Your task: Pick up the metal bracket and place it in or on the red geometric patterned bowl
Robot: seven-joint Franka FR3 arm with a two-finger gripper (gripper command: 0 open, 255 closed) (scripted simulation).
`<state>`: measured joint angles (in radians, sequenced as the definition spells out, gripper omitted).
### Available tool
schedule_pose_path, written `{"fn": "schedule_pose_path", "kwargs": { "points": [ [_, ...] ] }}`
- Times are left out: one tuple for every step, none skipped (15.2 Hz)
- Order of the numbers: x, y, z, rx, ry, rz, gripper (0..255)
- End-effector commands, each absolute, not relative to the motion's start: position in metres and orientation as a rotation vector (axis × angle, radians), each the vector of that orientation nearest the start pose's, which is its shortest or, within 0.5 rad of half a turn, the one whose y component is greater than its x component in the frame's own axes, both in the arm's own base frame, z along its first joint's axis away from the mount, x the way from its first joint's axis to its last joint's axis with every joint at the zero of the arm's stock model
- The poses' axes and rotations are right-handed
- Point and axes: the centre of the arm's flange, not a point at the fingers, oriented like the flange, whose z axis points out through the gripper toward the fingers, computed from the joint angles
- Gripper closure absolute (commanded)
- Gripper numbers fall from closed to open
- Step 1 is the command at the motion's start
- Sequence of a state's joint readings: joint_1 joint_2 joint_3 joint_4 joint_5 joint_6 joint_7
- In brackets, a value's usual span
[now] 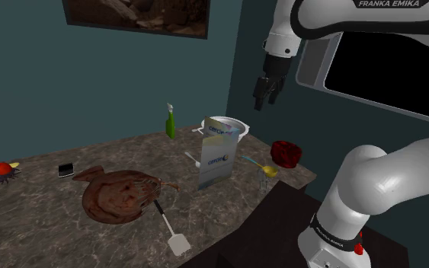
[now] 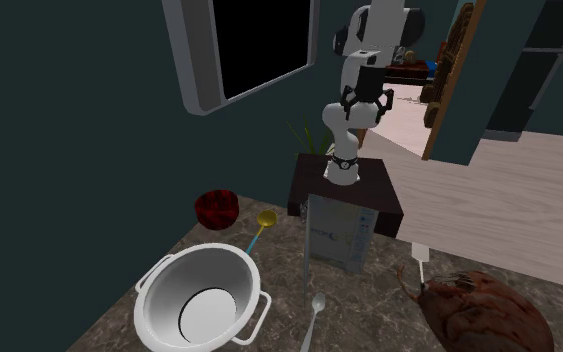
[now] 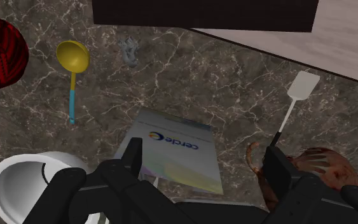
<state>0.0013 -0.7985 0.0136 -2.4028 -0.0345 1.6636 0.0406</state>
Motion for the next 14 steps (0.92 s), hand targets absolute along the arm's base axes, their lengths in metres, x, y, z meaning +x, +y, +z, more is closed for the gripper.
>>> {"fn": "schedule_pose_path", "kwargs": {
  "points": [
    [0.312, 0.002, 0.581, -3.182, 0.044, -0.096, 0],
    [0.312, -0.003, 0.569, -3.183, 0.057, -0.097, 0],
    [0.312, -0.008, 0.557, -3.184, 0.071, -0.098, 0],
    [0.312, -0.014, 0.545, -3.184, 0.085, -0.099, 0],
    [0.313, -0.019, 0.533, -3.185, 0.099, -0.100, 0],
    [0.313, -0.024, 0.521, -3.185, 0.113, -0.101, 0],
    [0.313, -0.030, 0.509, -3.185, 0.127, -0.103, 0],
    [0.313, -0.035, 0.497, -3.186, 0.141, -0.104, 0],
    [0.313, -0.040, 0.485, -3.186, 0.155, -0.105, 0],
    [0.313, -0.046, 0.473, -3.186, 0.168, -0.106, 0],
    [0.312, -0.051, 0.461, -3.186, 0.182, -0.107, 0],
    [0.312, -0.057, 0.449, -3.186, 0.196, -0.108, 0],
    [0.312, -0.062, 0.437, -3.186, 0.210, -0.109, 0],
    [0.312, -0.067, 0.425, -3.186, 0.224, -0.110, 0]
  ]
}}
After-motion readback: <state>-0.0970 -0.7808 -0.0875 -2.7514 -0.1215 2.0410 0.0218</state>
